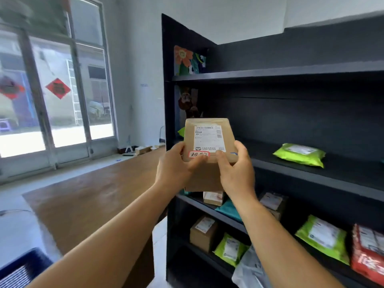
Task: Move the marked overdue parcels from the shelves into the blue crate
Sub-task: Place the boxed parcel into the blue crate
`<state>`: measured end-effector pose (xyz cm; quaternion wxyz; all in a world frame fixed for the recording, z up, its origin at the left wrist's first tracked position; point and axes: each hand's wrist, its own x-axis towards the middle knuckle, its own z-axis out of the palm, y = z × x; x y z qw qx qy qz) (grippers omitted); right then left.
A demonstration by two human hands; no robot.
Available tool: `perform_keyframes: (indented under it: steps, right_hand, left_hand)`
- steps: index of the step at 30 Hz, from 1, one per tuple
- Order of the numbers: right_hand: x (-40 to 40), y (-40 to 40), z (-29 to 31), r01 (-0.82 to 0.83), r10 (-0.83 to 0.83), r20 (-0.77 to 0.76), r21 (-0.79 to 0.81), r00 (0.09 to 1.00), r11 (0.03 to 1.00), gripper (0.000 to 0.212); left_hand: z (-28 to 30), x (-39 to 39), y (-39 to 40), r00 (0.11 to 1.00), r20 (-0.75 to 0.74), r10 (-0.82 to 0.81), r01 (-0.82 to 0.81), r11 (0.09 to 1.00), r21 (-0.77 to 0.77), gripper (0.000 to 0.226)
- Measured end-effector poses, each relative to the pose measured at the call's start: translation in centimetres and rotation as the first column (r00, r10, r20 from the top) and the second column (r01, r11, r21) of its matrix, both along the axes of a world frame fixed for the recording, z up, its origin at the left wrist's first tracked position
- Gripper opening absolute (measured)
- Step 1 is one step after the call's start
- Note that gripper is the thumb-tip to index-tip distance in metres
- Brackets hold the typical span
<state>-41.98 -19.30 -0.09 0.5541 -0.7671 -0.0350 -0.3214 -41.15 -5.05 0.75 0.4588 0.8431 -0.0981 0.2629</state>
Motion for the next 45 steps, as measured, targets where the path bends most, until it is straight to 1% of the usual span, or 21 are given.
perform_keyframes:
  steps: [6,10,12,14,17,26,30,34,37,41,45]
  right_hand:
    - [-3.4,11.6,-1.4,-0.163,0.163,-0.034,0.019,0.986,0.986,0.054]
    - [-5.4,18.8,-2.3,-0.277,0.278,-0.065,0.025,0.958,0.961,0.051]
    - [-6.2,22.4,-2.8,-0.337,0.338,-0.104,0.027,0.936,0.941,0.053]
    - [-7.0,26.0,-3.6,-0.399,0.399,-0.136,0.025,0.907,0.917,0.056]
    - [-8.2,31.1,-4.7,-0.495,0.491,-0.153,0.015,0.858,0.869,0.054]
    - [-10.2,45.4,-9.7,-0.718,0.685,-0.278,-0.026,0.674,0.696,0.053]
    - [-9.8,51.5,-12.9,-0.777,0.723,-0.341,-0.036,0.601,0.629,0.049]
    - [-8.1,58.2,-17.0,-0.830,0.749,-0.429,-0.004,0.505,0.558,0.032]
    - [-6.7,62.6,-20.2,-0.864,0.736,-0.532,0.018,0.418,0.503,0.035]
    - [-5.3,67.5,-24.7,-0.885,0.695,-0.644,0.060,0.319,0.462,0.034]
    - [-5.3,71.4,-29.6,-0.891,0.634,-0.731,0.080,0.252,0.446,0.039]
  left_hand:
    - [-1.6,-5.5,11.6,0.990,-0.015,0.142,-0.143,0.990,-0.014,0.052]
    - [-2.5,-9.1,18.5,0.967,-0.030,0.252,-0.252,0.968,-0.007,0.052]
    - [-3.1,-11.1,21.9,0.948,-0.041,0.314,-0.315,0.949,-0.007,0.053]
    - [-3.7,-13.0,25.2,0.931,-0.065,0.359,-0.362,0.931,-0.044,0.052]
    - [-5.0,-15.4,29.9,0.897,-0.106,0.428,-0.437,0.896,-0.079,0.047]
    - [-10.5,-20.5,42.4,0.730,-0.230,0.644,-0.670,0.741,-0.053,0.051]
    - [-13.6,-21.0,47.5,0.668,-0.297,0.683,-0.719,0.694,-0.022,0.051]
    - [-17.4,-20.5,53.7,0.612,-0.406,0.679,-0.738,0.675,0.016,0.053]
    - [-20.2,-19.8,57.9,0.571,-0.502,0.650,-0.733,0.679,0.044,0.058]
    - [-24.2,-19.3,62.2,0.519,-0.631,0.576,-0.739,0.674,0.007,0.058]
    - [-29.8,-19.5,65.3,0.442,-0.731,0.520,-0.786,0.617,-0.036,0.057]
